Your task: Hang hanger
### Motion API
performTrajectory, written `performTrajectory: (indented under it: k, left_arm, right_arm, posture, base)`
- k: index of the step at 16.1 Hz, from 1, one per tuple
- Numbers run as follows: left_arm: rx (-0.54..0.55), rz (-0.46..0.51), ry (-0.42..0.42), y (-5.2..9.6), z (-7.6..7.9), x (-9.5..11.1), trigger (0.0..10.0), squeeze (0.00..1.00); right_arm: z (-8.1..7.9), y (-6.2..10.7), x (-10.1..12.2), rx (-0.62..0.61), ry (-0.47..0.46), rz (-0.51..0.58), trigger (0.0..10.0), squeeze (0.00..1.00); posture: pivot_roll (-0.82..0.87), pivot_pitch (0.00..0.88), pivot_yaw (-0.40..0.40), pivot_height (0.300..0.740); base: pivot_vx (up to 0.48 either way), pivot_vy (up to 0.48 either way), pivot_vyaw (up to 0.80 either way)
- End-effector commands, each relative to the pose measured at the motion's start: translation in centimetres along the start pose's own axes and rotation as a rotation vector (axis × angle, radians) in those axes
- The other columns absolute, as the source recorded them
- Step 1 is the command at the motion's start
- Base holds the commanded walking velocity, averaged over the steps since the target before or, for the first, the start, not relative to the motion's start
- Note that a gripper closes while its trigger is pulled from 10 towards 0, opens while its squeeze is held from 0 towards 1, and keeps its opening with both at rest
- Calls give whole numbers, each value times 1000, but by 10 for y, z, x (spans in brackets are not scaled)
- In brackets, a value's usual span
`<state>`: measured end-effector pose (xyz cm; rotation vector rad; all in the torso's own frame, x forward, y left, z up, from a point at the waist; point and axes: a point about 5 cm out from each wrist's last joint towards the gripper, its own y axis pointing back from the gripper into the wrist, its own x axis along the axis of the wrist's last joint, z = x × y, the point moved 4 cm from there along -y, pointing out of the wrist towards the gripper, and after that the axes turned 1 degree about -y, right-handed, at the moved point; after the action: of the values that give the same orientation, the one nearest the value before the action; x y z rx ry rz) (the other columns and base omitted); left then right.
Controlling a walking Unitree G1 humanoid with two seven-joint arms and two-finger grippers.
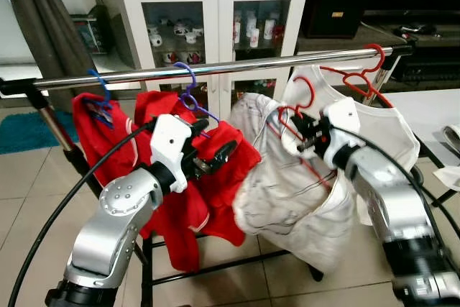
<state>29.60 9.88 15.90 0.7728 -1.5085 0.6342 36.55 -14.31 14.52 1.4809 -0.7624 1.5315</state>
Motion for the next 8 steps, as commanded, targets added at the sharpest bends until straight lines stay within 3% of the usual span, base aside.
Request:
performTrajectory:
  k: [1,6,8]
  left_arm:
    - [2,-21,-13,-1,-1,-2,10000,0]
    - [-24,-44,-25,0,2,-4,10000,0]
    - [-27,-62,-31,0,0,-6,10000,0]
  right_arm:
    - [11,-5,22,-44,9,54,10000,0]
    - [41,-41,44,-174,-46,1,10000,0]
    - [40,-56,45,-168,-31,-59,10000,0]
  posture:
    - [-60,0,24,740]
    - [-48,0,19,740]
    - [-45,0,22,740]
  base:
    - [0,0,0]
    - [0,0,0]
    - [0,0,0]
